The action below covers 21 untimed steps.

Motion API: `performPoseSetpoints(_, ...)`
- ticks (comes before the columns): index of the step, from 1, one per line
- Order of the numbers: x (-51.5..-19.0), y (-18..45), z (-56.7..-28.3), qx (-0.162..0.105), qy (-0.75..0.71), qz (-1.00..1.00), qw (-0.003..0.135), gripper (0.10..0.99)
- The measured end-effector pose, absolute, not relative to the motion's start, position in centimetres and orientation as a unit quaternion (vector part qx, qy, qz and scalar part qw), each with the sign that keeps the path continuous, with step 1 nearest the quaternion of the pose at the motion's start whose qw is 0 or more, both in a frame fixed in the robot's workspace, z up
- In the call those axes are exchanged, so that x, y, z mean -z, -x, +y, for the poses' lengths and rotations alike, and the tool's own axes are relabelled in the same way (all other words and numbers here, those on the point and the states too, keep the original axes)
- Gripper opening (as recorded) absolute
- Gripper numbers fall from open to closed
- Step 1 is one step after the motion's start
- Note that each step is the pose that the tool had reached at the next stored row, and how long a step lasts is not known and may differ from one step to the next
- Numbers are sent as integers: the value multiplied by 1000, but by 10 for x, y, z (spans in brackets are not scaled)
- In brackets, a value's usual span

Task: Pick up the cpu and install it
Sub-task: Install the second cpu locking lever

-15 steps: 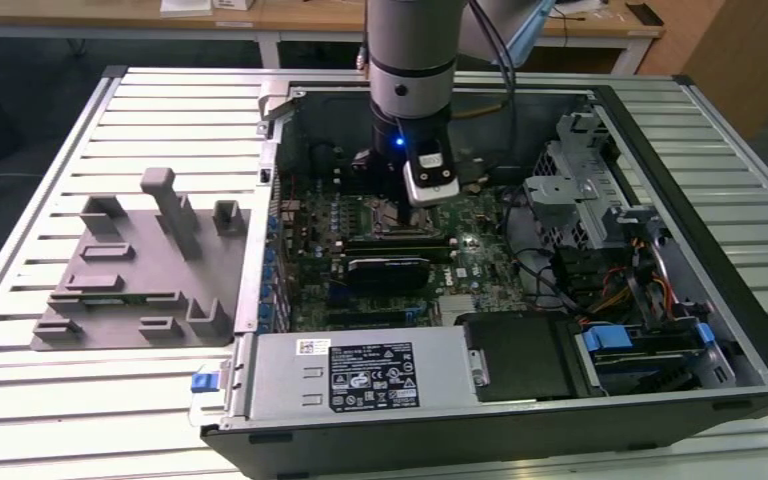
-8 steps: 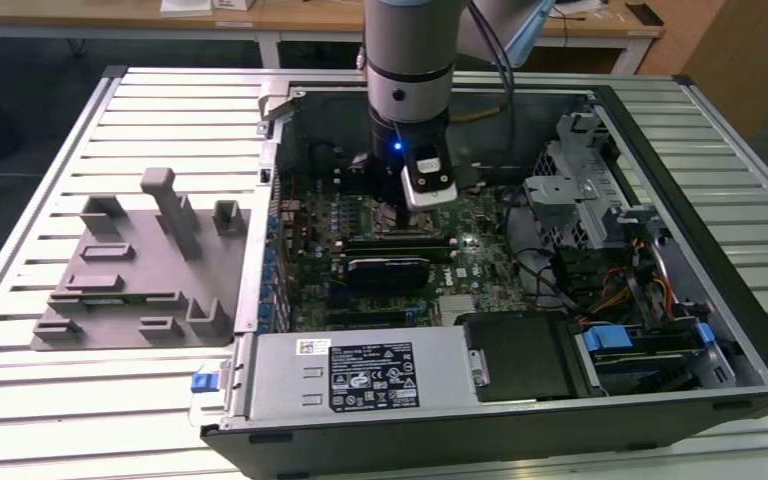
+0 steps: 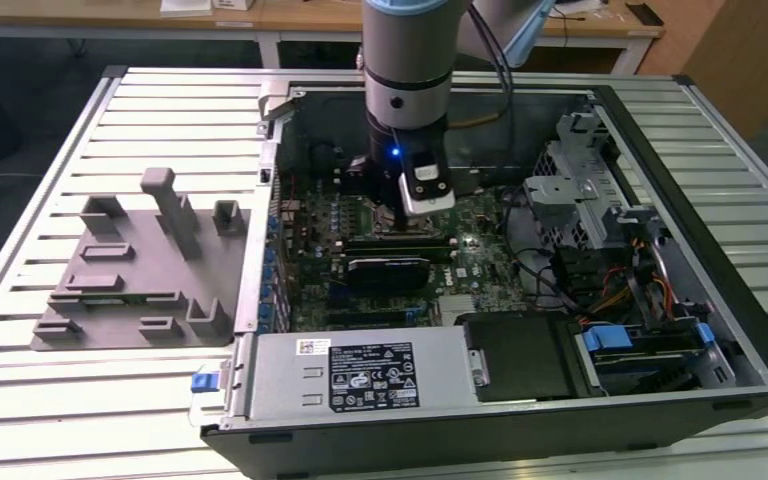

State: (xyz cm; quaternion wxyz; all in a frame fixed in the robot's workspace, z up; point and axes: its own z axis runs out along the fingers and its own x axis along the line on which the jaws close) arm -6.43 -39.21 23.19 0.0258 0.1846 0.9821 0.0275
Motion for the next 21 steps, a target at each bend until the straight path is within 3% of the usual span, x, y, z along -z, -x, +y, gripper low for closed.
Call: performPoseSetpoints(21, -228, 71, -398, -45, -185, 982, 23, 106)
